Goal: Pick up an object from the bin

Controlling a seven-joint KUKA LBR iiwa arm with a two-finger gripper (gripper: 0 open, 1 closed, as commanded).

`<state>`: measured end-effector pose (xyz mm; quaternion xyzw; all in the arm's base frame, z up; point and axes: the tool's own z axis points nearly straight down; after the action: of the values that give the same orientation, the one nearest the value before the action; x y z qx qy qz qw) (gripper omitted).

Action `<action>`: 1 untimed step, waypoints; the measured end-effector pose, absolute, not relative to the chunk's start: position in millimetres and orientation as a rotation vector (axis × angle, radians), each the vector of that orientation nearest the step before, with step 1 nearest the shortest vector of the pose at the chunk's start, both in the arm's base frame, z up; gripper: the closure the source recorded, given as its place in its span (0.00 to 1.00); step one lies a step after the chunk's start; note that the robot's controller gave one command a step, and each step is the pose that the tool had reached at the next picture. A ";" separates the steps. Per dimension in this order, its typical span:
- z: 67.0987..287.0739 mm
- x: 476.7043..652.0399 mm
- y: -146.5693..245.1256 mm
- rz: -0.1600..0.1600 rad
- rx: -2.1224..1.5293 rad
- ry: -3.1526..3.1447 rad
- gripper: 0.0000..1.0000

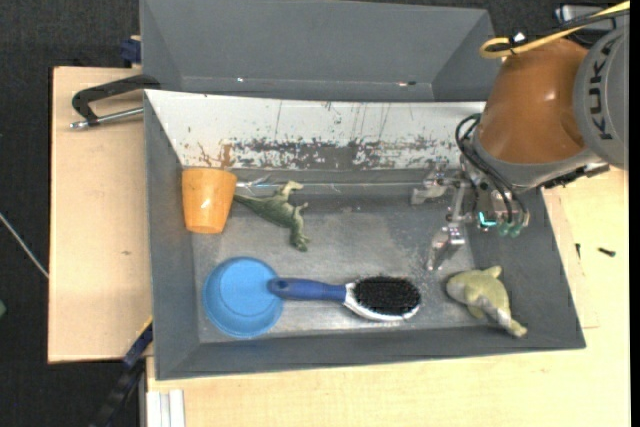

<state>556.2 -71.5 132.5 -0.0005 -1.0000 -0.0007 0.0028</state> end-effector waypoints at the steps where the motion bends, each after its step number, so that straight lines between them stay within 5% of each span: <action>1: 72.6 526.8 5.9 0.002 0.196 -3.151 0.00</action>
Offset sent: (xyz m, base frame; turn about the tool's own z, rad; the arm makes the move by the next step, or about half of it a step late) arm -0.0335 0.0756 -0.0625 -0.1234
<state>526.8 5.9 72.6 0.0620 -0.9980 0.0006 -0.0079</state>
